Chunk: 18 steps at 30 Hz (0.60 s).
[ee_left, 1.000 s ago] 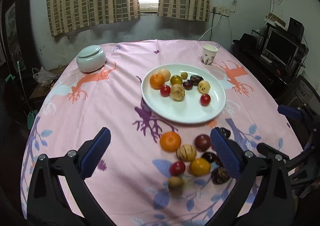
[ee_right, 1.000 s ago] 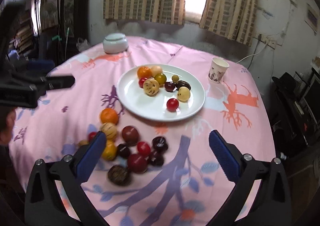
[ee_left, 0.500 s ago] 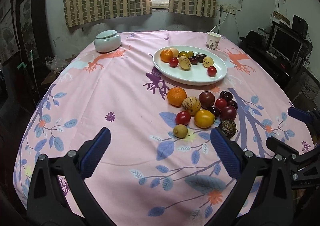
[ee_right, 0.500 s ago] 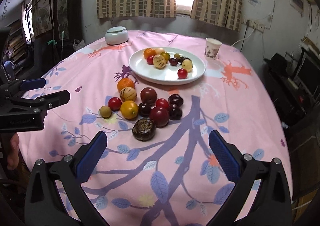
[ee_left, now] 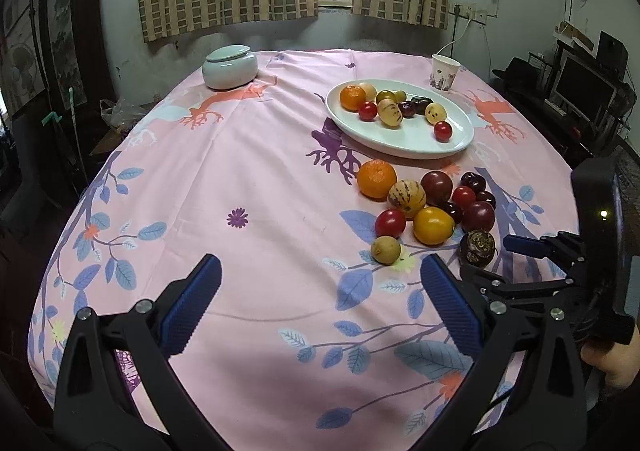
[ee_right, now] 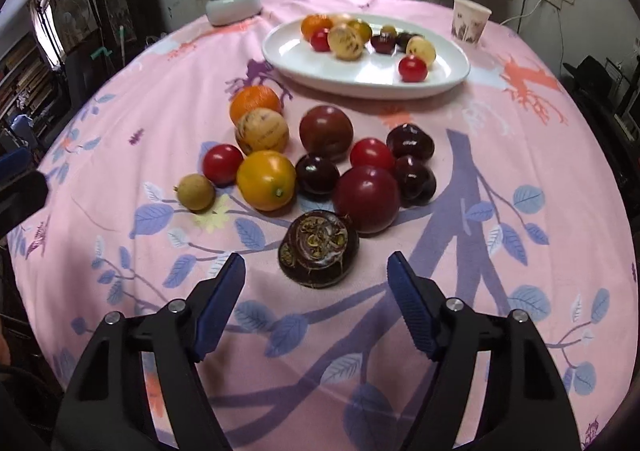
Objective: Organize fruits
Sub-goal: 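Grasp a dark mangosteen with the right tool while the left tool grasps a small olive-green fruit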
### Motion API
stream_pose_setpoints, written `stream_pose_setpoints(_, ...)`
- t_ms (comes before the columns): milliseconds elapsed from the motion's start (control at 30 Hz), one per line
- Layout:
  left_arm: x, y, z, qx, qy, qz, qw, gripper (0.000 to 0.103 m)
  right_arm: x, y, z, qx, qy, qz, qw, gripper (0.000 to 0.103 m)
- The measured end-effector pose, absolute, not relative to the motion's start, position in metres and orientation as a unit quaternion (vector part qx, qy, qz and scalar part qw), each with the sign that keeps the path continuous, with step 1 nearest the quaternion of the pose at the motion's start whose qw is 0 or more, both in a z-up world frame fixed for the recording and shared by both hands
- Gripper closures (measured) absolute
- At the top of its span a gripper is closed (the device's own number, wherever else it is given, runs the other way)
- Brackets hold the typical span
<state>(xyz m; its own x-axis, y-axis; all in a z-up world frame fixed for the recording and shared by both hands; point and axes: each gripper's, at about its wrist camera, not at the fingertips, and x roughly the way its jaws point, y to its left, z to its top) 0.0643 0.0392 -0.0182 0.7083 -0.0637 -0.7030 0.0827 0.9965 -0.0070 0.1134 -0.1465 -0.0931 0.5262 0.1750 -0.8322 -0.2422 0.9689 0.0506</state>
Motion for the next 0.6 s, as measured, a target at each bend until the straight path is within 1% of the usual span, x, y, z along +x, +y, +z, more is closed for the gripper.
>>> stream_pose_setpoints(33, 0.065, 0.039, -0.019, 0.013, 0.381, -0.04, 0.924, 0.002, 0.116, -0.146, -0.096, -0.036, 0.476, 0.118, 0.871, 0.033)
stream_pose_setpoints(67, 0.065, 0.038, -0.02, 0.013, 0.382, -0.042, 0.923, 0.002, 0.119, -0.145, -0.099, -0.037, 0.479, 0.12, 0.869, 0.048)
stream_pose_setpoints(100, 0.067, 0.038, -0.021, 0.013, 0.384, -0.043, 0.922, 0.002, 0.121, -0.146, -0.102, -0.037, 0.481, 0.122, 0.867, 0.059)
stream_pose_setpoints(233, 0.071, 0.036, -0.025, 0.012, 0.391, -0.049, 0.919, 0.002, 0.118, -0.149, -0.097, -0.029, 0.473, 0.136, 0.87, 0.06)
stream_pose_setpoints(300, 0.074, 0.034, -0.026, 0.014, 0.393, -0.051, 0.918, 0.002, 0.106, -0.159, -0.085, -0.006, 0.457, 0.148, 0.877, 0.06)
stream_pose_setpoints(400, 0.083, 0.027, -0.032, 0.021, 0.397, -0.061, 0.916, 0.002, 0.087, -0.172, -0.067, 0.0, 0.433, 0.146, 0.889, 0.06)
stream_pose_setpoints(600, 0.11, -0.006, -0.061, 0.047, 0.431, -0.094, 0.896, 0.002, 0.063, -0.197, -0.063, 0.019, 0.421, 0.138, 0.896, 0.06)
